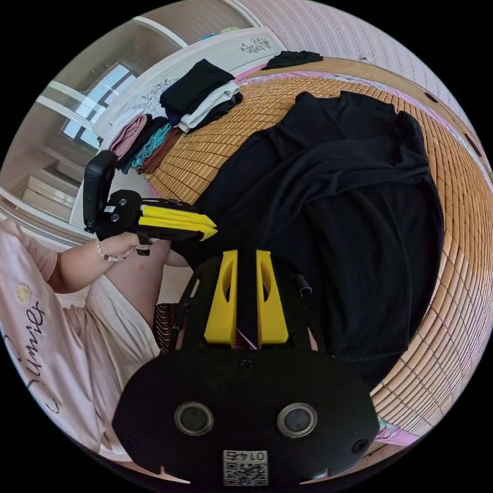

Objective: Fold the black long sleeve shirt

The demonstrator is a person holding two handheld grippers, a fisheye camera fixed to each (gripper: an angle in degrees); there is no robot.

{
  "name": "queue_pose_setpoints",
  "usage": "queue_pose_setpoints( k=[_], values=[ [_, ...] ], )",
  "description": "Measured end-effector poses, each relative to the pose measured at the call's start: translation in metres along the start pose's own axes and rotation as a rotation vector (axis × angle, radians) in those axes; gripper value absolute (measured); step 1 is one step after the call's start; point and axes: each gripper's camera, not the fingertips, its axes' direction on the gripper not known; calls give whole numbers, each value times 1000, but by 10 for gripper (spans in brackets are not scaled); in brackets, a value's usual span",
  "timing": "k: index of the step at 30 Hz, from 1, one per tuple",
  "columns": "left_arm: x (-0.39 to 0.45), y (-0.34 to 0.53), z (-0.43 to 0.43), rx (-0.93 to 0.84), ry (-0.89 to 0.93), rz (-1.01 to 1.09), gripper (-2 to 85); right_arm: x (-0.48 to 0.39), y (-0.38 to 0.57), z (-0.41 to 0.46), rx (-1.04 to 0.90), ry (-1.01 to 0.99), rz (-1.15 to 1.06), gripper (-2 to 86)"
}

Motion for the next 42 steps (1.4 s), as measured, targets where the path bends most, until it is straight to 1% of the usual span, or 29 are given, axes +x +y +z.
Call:
queue_pose_setpoints(
  k=[4,6,9,11,13,14,15,17,19,21,23,25,27,30,34,37,38,39,42],
  values=[
    [-24,13,-40,61,-9,-39,-9,-6,-15,6,14,24,-18,59],
    [-36,17,-46,56,-43,-55,-10,-21,-24,15,6,37,-82,63],
    [-52,20,-40,-1,-29,-67,-10,-39,-33,40,-42,86,-158,71],
    [-58,21,-38,-20,-47,-74,-10,-47,-38,55,-78,82,-195,69],
    [-61,21,-43,-7,-48,-77,-10,-52,-44,72,-131,105,-223,49],
    [-64,21,-45,-5,-46,-79,-10,-52,-47,79,-133,155,-221,21],
    [-65,21,-45,-5,-45,-80,-10,-52,-50,81,-122,198,-223,10],
    [-72,22,-49,9,-28,-83,-9,-50,-57,84,-141,208,-223,2],
    [-79,22,-53,11,-12,-91,-9,-48,-63,80,-123,211,-221,6],
    [-86,23,-57,17,2,-99,-9,-49,-69,69,-46,260,-231,55],
    [-93,23,-61,27,14,-103,-9,-48,-76,69,-30,287,-238,93],
    [-98,22,-64,27,19,-106,-9,-45,-83,79,-71,273,-245,95],
    [-102,21,-67,28,20,-105,-9,-36,-90,98,-155,235,-249,60],
    [-107,19,-74,28,4,-100,-10,-27,-96,85,-144,197,-223,21],
    [-110,17,-88,39,-3,-61,-9,-27,-95,67,-124,199,-251,11],
    [-114,13,-80,-11,-29,-26,-6,-10,-96,89,-245,184,-245,15],
    [-119,11,-82,-15,-23,-26,-2,-4,-96,92,-265,161,-243,30],
    [-121,10,-83,-22,-18,-28,1,-1,-97,85,-242,123,-256,55],
    [-144,10,-99,7,-2,-83,13,21,-108,51,-174,69,-292,79]
  ],
)
